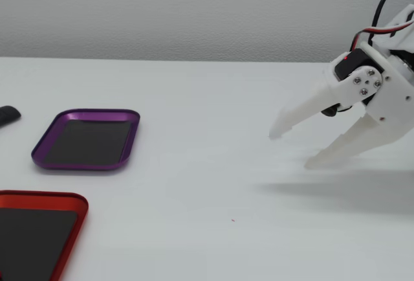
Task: Grasp a red block and put it in the left red dish.
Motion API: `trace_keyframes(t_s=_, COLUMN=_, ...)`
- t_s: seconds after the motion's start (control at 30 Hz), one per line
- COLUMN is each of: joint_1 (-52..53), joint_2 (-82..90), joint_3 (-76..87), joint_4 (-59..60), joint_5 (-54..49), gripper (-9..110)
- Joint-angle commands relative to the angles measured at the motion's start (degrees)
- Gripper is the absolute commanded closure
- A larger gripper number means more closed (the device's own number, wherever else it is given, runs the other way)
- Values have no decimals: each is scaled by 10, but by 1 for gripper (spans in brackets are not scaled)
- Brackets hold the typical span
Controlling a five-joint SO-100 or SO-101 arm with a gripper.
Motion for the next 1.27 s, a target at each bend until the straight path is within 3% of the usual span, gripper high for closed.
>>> trace_keyframes(t_s=0.0, joint_1=-4, joint_2=44, joint_3=28, joint_4=11, joint_5=31, gripper=84)
trace_keyframes(t_s=0.17, joint_1=-57, joint_2=44, joint_3=32, joint_4=20, joint_5=46, gripper=87)
trace_keyframes(t_s=0.3, joint_1=-91, joint_2=44, joint_3=33, joint_4=20, joint_5=45, gripper=103)
trace_keyframes(t_s=1.23, joint_1=-86, joint_2=44, joint_3=33, joint_4=43, joint_5=-2, gripper=102)
